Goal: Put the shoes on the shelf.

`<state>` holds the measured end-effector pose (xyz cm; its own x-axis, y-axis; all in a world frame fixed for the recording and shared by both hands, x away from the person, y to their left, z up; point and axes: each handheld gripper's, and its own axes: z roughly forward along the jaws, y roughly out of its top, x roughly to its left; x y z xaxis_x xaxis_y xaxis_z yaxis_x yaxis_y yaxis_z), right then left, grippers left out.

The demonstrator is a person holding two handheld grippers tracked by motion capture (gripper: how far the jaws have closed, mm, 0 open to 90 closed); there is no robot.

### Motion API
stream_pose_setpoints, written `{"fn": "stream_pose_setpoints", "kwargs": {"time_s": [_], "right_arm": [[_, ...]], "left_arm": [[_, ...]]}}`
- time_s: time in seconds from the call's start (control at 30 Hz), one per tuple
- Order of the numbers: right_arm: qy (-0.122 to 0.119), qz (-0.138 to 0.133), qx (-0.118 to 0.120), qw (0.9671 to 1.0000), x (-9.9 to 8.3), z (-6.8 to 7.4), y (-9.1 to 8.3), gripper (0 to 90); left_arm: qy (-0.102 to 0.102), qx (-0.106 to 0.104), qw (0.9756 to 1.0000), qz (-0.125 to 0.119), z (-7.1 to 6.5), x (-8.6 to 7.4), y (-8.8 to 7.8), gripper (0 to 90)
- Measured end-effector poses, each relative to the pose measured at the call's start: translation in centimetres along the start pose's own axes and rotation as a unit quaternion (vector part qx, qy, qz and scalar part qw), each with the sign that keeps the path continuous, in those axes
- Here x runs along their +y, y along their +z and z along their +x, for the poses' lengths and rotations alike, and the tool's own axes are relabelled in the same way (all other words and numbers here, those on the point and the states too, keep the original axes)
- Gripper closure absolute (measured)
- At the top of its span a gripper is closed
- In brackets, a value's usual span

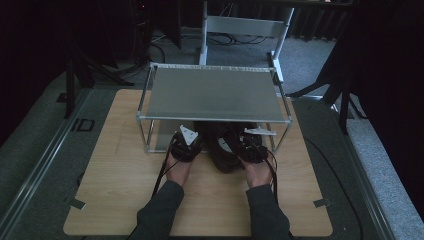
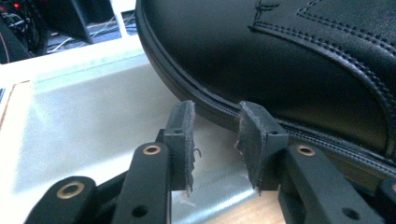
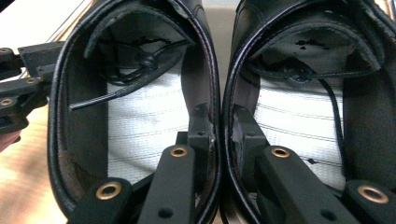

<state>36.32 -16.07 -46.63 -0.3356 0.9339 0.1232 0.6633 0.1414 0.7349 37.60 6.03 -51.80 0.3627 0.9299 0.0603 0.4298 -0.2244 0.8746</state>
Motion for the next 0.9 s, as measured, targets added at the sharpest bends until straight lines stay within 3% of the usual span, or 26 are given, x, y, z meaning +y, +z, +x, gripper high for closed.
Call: {"fn": "stream_pose_setpoints", "kwargs": {"time_s": [0.2, 0.3, 0.4, 0.43, 0.53, 0.7, 0.9], "right_arm": [[0.001, -0.022, -0.028, 0.9994, -0.3, 0.4, 0.9, 80.5], [-0.010, -0.033, -0.041, 0.9986, -0.2, 0.8, 1.2, 80.5], [-0.015, -0.049, -0.042, 0.9978, -0.4, 1.2, 1.7, 80.4], [-0.011, -0.056, -0.039, 0.9976, -0.4, 1.3, 2.0, 80.5], [-0.001, -0.076, -0.042, 0.9962, -0.6, 1.6, 2.6, 80.5], [-0.004, -0.094, -0.062, 0.9937, -0.5, 1.8, 3.0, 80.4], [0.003, -0.107, -0.067, 0.9920, -0.5, 1.4, 3.8, 80.5]], "left_arm": [[0.002, 0.013, 0.9999, 0.002, -0.7, 0.6, 1.8, 78.6], [0.001, 0.021, 0.9998, -0.002, -1.1, 1.0, 2.7, 84.0], [-0.002, 0.024, 0.9995, -0.020, -1.4, 1.3, 3.0, 88.8], [0.010, 0.019, 0.9994, -0.028, -1.2, 1.5, 3.1, 89.7], [-0.009, 0.029, 0.9988, -0.037, -1.4, 1.7, 3.4, 90.0], [-0.004, 0.015, 0.9987, -0.048, -1.4, 1.8, 3.8, 90.0], [0.001, 0.016, 0.9987, -0.048, -2.0, 1.9, 4.2, 90.0]]}}
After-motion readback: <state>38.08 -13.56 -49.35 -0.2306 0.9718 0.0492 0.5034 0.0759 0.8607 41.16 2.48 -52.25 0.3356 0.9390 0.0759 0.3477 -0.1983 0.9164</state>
